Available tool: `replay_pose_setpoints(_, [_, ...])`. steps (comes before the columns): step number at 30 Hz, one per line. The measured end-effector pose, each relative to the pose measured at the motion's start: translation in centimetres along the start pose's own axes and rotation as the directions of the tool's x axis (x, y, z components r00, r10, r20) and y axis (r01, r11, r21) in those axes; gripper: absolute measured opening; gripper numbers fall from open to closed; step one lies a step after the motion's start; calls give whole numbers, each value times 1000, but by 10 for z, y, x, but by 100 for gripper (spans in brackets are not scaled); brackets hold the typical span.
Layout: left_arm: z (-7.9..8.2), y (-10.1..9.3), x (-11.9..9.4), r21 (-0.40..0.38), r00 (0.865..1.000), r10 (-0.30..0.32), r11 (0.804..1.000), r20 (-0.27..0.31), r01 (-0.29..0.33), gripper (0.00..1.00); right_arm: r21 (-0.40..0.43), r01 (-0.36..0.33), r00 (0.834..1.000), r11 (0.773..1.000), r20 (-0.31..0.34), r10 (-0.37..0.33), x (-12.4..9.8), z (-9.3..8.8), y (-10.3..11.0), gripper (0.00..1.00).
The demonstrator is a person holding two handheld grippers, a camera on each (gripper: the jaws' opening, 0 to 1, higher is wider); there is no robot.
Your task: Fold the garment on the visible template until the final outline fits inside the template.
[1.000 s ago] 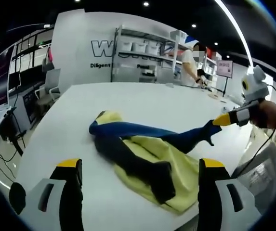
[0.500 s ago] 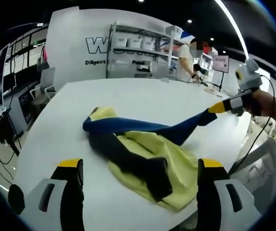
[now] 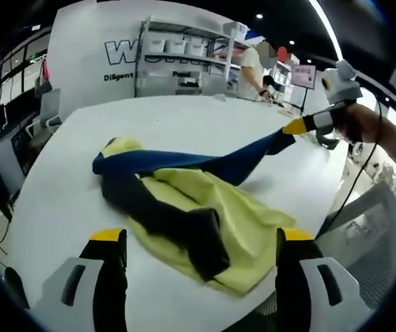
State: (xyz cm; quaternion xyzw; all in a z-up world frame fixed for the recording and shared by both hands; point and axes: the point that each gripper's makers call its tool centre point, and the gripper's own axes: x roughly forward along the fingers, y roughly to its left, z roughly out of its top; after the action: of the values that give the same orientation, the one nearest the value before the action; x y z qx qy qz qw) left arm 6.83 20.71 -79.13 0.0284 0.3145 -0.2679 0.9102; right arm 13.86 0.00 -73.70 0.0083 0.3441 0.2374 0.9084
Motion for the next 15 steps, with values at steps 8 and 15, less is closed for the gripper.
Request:
replay_pose_setpoints(8, [-12, -15, 10, 79, 997, -55, 995, -54, 59, 70, 5, 8, 1000, 1000, 1, -8, -2, 0, -5, 0])
replay_pose_setpoints(15, [-24, -27, 18, 34, 981, -137, 989, -140, 143, 50, 8, 9, 1000, 1000, -1, -9, -1, 1, -8, 0])
